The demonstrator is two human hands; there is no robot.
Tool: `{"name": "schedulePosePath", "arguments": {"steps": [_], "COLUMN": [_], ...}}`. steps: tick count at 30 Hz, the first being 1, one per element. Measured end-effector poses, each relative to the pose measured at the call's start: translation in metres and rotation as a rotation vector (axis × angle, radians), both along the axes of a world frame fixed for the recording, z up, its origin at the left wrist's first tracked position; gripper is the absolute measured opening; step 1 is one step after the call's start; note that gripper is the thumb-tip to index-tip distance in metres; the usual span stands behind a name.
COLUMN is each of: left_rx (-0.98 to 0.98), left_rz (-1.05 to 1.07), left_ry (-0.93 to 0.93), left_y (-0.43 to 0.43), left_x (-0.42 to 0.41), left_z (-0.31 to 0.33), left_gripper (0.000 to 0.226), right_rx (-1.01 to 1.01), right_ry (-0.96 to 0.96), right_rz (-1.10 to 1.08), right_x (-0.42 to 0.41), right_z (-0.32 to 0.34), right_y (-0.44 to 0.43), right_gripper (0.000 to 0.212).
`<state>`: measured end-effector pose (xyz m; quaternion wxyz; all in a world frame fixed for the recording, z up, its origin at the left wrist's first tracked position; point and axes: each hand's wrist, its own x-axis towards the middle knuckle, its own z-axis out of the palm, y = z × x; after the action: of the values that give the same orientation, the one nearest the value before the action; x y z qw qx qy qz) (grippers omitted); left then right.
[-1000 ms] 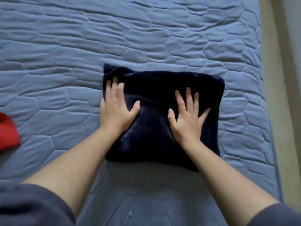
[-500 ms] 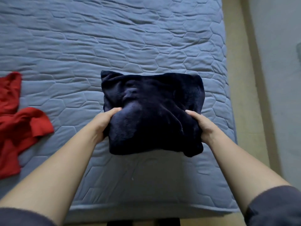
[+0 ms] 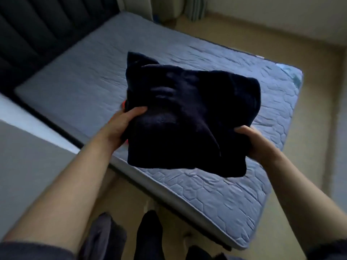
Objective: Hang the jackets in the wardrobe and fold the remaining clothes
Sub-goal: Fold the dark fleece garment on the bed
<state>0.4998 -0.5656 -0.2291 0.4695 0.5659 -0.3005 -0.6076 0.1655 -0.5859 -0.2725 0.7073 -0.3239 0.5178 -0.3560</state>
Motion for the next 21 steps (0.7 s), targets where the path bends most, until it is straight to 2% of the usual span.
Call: {"name": "schedulePosePath", "arguments": {"steps": [3, 5, 7, 11, 16, 21], "left_rx": [-0.106, -0.136, -0.172, -0.275, -0.278, -0.287], "left_rz": [0.183, 0.310, 0.448, 0.741, 1.196, 1.556], "left_ry": [-0.008, 0.009, 0.012, -0.039, -0.069, -0.149], "left_y": [0.085, 0.148, 0.214, 0.349, 0.522, 0.704], "left_x": [0.028, 0.045, 0.059, 0.078, 0.086, 0.073], "left_z": [0.057, 0.081, 0.096, 0.112, 0.125, 0.145], "left_gripper": [0.034, 0.048, 0.054, 0.055, 0.057, 0.065], "right_rx": [-0.128, -0.189, -0.239, -0.252, -0.230, -0.233], "right_ry": [-0.049, -0.055, -0.061, -0.108, -0.218, -0.309], "right_rz": [0.170, 0.252, 0.355, 0.604, 0.949, 1.314], "right_x": [0.039, 0.069, 0.105, 0.197, 0.319, 0.418], "right_z": [0.059, 0.086, 0.106, 0.133, 0.159, 0.183], "right_y": [0.017, 0.032, 0.050, 0.108, 0.227, 0.397], "right_gripper": [0.019, 0.016, 0.014, 0.014, 0.016, 0.021]}}
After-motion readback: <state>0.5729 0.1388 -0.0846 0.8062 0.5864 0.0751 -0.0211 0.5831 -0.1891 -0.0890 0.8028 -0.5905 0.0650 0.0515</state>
